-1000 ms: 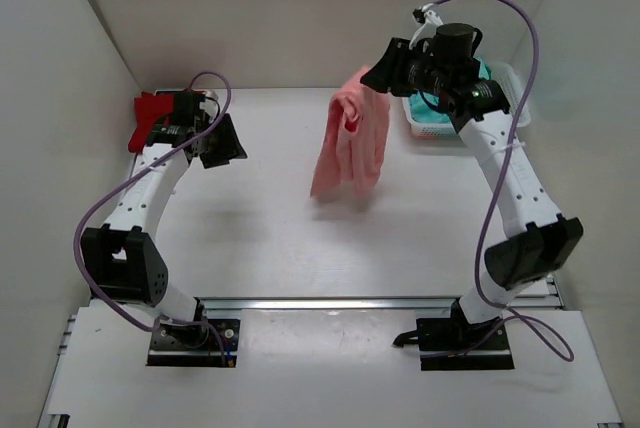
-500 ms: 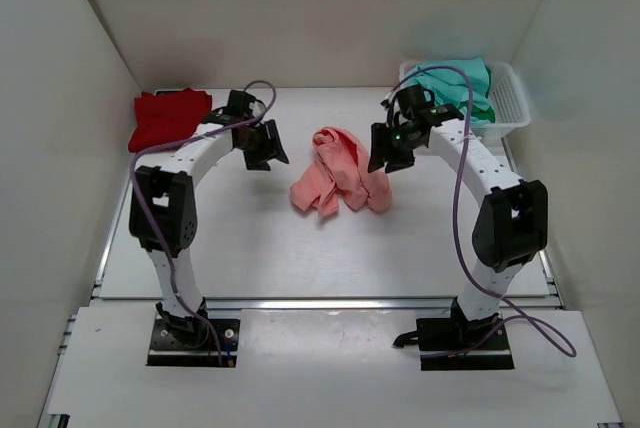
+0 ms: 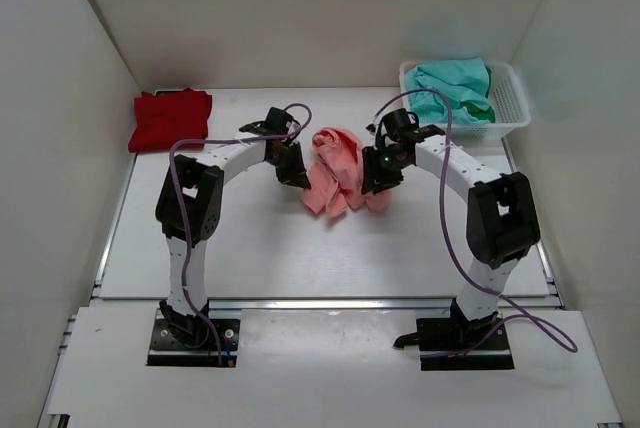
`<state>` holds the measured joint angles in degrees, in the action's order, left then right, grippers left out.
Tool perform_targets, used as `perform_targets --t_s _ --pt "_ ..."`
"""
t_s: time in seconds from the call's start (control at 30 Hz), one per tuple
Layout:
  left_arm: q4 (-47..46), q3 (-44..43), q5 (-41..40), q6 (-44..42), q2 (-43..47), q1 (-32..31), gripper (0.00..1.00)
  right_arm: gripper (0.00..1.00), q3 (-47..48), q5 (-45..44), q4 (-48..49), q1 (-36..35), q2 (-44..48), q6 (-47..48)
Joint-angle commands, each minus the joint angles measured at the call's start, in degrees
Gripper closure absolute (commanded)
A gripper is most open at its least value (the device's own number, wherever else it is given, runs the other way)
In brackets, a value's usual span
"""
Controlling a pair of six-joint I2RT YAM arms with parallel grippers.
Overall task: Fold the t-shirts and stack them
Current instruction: Flatten out the tshirt
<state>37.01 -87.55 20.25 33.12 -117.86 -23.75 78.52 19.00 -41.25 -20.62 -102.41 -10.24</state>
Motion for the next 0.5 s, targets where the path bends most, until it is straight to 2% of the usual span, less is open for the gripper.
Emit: perform_targets --t_s 0.0,0.03,0.1,0.17,0.23,0.27,0.3,0.4,0.47 --pt "-1.4 0.6 2.3 0.6 1.3 -0.1 1.00 0.82 1.5 2.5 4.2 -0.3 -4.0 0.1" --pt "-0.8 0.1 1.6 0.4 1.8 0.7 1.00 1.00 2.5 2.4 4.3 0.1 -4.5 -0.5" --pt "0.8 -0.9 0.1 -0.6 4.9 2.9 1.00 1.00 4.6 1.0 2.6 1.4 -4.6 -0.8" --pt "3.0 -1.7 -1.1 -0.7 8.4 6.3 1.00 1.00 8.9 -5.1 0.1 2.1 -3.2 -1.2" --pt "6.2 -3.9 -3.5 -1.2 13.6 12.9 1.00 1.00 13.0 -13.3 -2.4 3.9 3.5 -2.0" --pt "7.3 -3.9 -3.6 -0.9 15.0 14.2 1.00 1.00 13.8 -14.9 -2.3 3.9 3.5 -2.0" --pt "9.3 -6.0 -5.2 -1.2 17.5 15.3 1.00 1.00 14.7 -16.7 -1.8 5.0 7.5 -2.5" --pt "12.4 -10.7 -9.2 -1.3 22.5 18.0 1.00 1.00 15.9 -16.8 -0.3 8.7 17.3 -2.6" --pt "14.5 -15.9 -15.5 -1.2 24.8 15.1 1.00 1.00 15.3 -13.6 1.0 11.3 23.6 -0.9"
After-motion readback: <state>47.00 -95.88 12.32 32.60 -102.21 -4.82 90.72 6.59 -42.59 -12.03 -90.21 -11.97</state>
